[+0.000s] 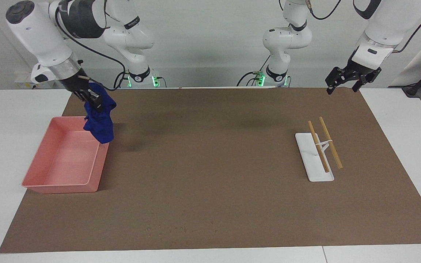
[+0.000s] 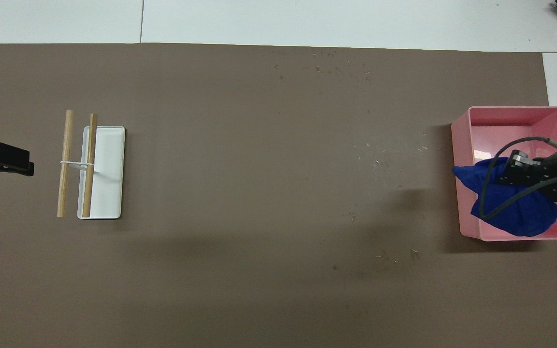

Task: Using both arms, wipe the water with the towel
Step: 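Lower the blue cloth into the pink bin with the right gripper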

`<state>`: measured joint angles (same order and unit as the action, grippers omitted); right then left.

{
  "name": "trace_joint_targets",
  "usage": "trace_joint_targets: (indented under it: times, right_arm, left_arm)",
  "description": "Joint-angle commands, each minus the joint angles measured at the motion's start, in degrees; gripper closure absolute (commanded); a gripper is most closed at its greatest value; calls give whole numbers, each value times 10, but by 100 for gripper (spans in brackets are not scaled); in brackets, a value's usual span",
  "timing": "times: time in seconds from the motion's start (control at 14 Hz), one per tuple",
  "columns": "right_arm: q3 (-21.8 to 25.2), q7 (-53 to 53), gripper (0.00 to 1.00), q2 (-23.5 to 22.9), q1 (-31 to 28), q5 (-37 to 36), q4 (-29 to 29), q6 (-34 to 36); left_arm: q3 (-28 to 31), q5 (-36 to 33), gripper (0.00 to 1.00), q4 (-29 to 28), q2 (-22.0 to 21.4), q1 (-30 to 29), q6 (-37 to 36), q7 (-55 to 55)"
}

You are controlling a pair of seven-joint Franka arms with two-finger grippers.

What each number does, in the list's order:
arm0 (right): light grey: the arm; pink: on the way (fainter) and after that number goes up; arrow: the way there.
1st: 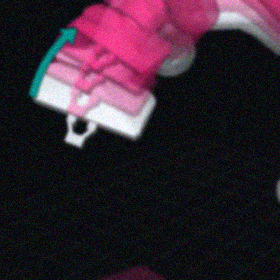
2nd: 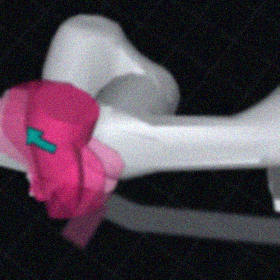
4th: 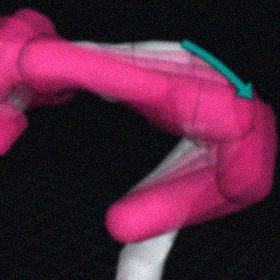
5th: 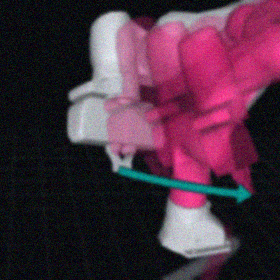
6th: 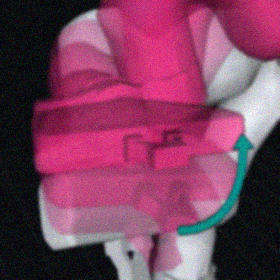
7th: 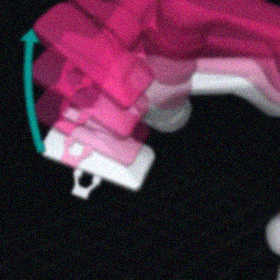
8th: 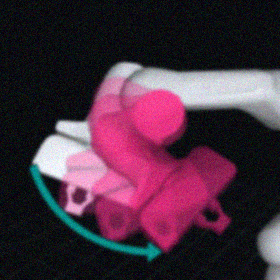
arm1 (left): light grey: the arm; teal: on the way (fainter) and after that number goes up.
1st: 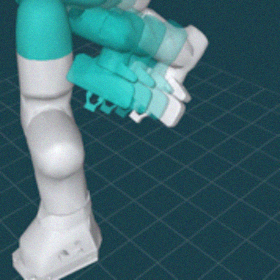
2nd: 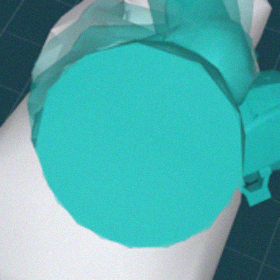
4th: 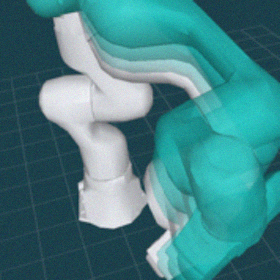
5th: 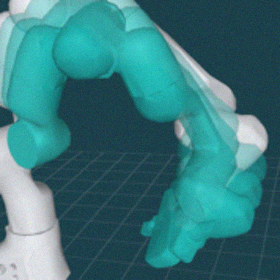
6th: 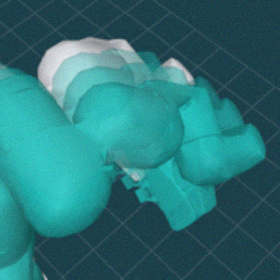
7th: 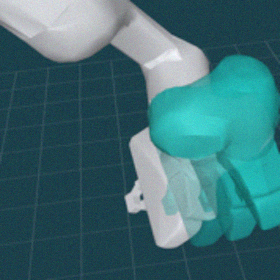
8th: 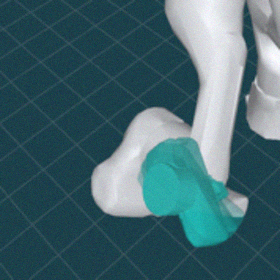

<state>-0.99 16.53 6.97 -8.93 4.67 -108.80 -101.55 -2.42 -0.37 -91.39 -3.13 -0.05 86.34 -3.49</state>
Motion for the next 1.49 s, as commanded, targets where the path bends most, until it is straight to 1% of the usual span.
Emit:
trace_joint_targets:
  times: [0.0, 0.07, 0.21, 0.28, 0.5, 0.64, 0.78, 0.85, 0.93, 1.0, 1.07, 1.14, 1.28, 1.42]
  right_arm:
    - [-7, -93, 100, -20, -36, -58, 3, -18]
    - [-7, -130, 100, -22, -53, -66, -5, -21]
    - [-7, -193, 100, -19, -84, -80, -62, -78]
    - [-7, -198, 100, -25, -86, -92, -76, -92]
    - [-7, -196, 100, -84, -107, -93, -78, -120]
    - [-7, -187, 100, -108, -111, -93, -85, -142]
    - [-8, -172, 100, -112, -110, -93, -113, -179]
    - [-8, -160, 92, -111, -105, -93, -121, -185]
    - [-8, -153, 65, -110, -104, -93, -122, -181]
    - [-8, -154, 34, -110, -104, -93, -121, -179]
    - [-8, -154, 15, -111, -105, -92, -117, -177]
    - [-9, -153, 11, -110, -104, -89, -113, -174]
    - [-13, -150, 6, -101, -101, -85, -97, -147]
    - [-26, -129, 4, -82, -87, -84, -51, -77]
  left_arm:
    - [7, 5, 0, -27, -19, 8, 22, 6]
    - [7, 5, 0, -27, -20, 8, 22, 6]
    - [7, 5, 0, -33, -21, 9, 22, 4]
    - [7, 5, 0, -33, -21, 8, 23, 5]
    - [7, 5, 0, -33, -21, 8, 23, 5]
    - [7, 5, 0, -33, -21, 8, 21, 5]
    - [7, 5, 0, -33, -21, 9, 19, 4]
    - [6, 5, 0, -33, -21, 9, 21, 2]
    - [6, 5, 0, -32, -21, 10, 20, 2]
    - [6, 5, 0, -33, -21, 10, 21, 2]
    - [6, 5, 0, -33, -21, 10, 22, 2]
    - [5, 5, 0, -31, -21, 10, 20, 2]
    - [5, 5, 0, -30, -21, 10, 20, 4]
    - [5, 5, 0, -27, -19, 8, 19, 5]
